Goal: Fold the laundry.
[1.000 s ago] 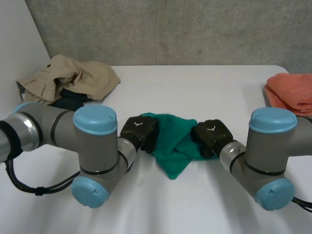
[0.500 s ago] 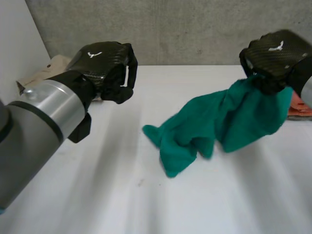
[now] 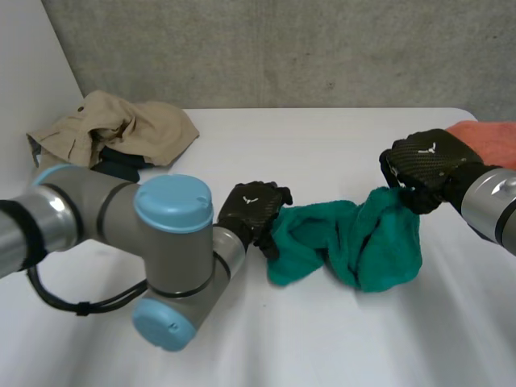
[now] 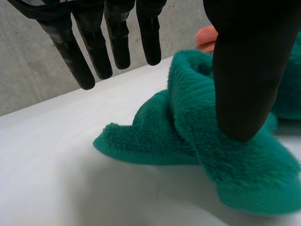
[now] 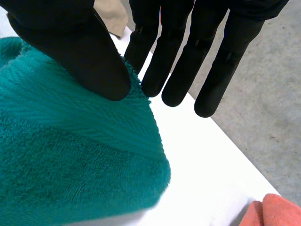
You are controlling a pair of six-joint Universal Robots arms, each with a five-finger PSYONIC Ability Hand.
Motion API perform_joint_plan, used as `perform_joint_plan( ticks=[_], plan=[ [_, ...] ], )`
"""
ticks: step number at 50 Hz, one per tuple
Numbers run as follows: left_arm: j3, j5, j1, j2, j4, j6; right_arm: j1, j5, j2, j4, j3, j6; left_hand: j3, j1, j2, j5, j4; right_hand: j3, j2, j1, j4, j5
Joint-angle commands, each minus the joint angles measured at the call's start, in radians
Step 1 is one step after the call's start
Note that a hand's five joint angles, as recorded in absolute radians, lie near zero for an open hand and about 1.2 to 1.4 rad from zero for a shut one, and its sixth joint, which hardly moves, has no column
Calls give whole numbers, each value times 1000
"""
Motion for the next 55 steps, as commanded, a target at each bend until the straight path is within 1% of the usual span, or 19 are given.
perform_joint_plan(
  ticks=[1, 4, 5, 7, 12, 14, 17, 24, 28, 31, 35, 38, 41, 46, 47, 50, 51, 54, 55],
  plan=[
    [121, 0, -12, -129, -11, 0, -1, -1, -6, -61, 68, -14, 117, 112, 115, 129, 127, 215, 221, 312, 200, 212],
    [133, 0, -15, -150, -14, 0, -1, -2, -3, -84, 80, -14, 305, 299, 303, 316, 314, 215, 221, 312, 200, 212],
    [133, 0, -16, -151, -15, 0, -2, 1, -2, -95, 85, -14, 628, 623, 626, 640, 638, 215, 221, 312, 200, 212],
    [133, -8, -16, -150, -16, 0, -2, 4, 0, -104, 85, -15, 988, 982, 986, 999, 997, 215, 221, 312, 200, 212],
    [118, -18, -18, -40, -28, 2, -13, 8, 3, -109, 63, -20, 989, 984, 987, 1001, 999, 215, 221, 312, 200, 212],
    [92, -17, -10, 92, -60, 11, -33, 8, -3, -98, 42, -31, 989, 984, 987, 1001, 999, 215, 221, 312, 200, 212],
    [63, -17, -7, 226, -120, 23, -44, 8, -20, -73, 2, -72, 989, 984, 987, 1001, 999, 215, 221, 312, 200, 212],
    [0, -14, 6, 529, -302, 26, -65, -2, -165, 141, -128, -188, 989, 984, 987, 1001, 999, 215, 221, 312, 200, 212],
    [-14, -8, 48, 617, -364, 26, -74, -7, -189, 218, -196, -233, 989, 984, 987, 1001, 999, 215, 221, 312, 200, 212],
    [-23, -5, 82, 636, -391, 28, -76, -8, -189, 227, -225, -239, 989, 984, 987, 1001, 999, 215, 221, 312, 200, 212],
    [-44, -1, 143, 633, -399, 28, -73, -4, -166, 217, -233, -230, 989, 984, 987, 1001, 999, 215, 221, 312, 200, 212],
    [-66, -3, 200, 587, -393, 31, -65, -2, -69, 168, -233, -213, 989, 984, 987, 1001, 999, 215, 221, 312, 200, 212],
    [-54, -5, 237, 463, -376, 32, -39, 11, 79, 64, -240, -178, 989, 984, 987, 1001, 999, 215, 221, 312, 200, 212],
    [3, -5, 290, 283, -341, 32, 7, 62, 210, -88, -256, -132, 989, 984, 987, 1001, 999, 215, 221, 312, 200, 212],
    [30, -5, 298, 216, -324, 32, 25, 96, 265, -148, -265, -127, 989, 984, 987, 1001, 999, 215, 221, 312, 200, 212],
    [75, -5, 310, 131, -298, 40, 56, 149, 353, -251, -282, -129, 989, 984, 987, 1001, 999, 215, 221, 312, 200, 212],
    [110, -3, 318, 83, -280, 58, 80, 171, 403, -333, -288, -136, 908, 903, 906, 920, 918, 215, 221, 312, 200, 212],
    [161, -3, 332, 21, -252, 100, 102, 196, 472, -455, -299, -147, 685, 680, 683, 697, 695, 215, 221, 312, 200, 212],
    [187, -3, 335, -2, -230, 129, 113, 209, 512, -534, -305, -155, 405, 400, 403, 417, 415, 175, 182, 273, 160, 172]
  ],
)
